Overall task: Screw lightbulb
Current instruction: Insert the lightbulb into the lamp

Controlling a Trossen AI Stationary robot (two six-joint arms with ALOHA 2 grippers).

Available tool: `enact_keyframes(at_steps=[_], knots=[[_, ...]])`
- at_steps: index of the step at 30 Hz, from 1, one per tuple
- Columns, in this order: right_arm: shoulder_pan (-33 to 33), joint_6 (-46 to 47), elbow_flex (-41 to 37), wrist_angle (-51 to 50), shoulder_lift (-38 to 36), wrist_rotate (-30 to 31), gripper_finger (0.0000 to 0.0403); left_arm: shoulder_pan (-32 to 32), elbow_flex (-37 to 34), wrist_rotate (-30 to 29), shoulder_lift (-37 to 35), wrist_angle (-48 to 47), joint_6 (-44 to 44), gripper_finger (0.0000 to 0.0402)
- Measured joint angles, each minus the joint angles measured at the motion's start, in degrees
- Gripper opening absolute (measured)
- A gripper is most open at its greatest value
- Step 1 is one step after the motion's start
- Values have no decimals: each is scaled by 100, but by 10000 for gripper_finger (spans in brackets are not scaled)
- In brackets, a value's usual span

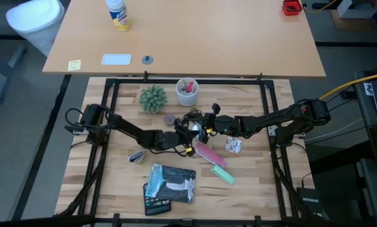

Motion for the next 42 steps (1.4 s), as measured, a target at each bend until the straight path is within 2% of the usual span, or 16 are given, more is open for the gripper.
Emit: enact_keyframes(at_steps=[6,19,30,42], knots=[[0,-2,-2,0,2,-5,28,77,0,-2,0,1,14,1],[-4,58,-2,-175,0,-188,28,100,0,-590,0,-70,44,1],[-3,146,-1,-245,-4,-191,28,100,0,-793,0,-89,180,0],[-2,142,-2,-247,-4,-317,28,102,0,-826,0,-111,1070,0]])
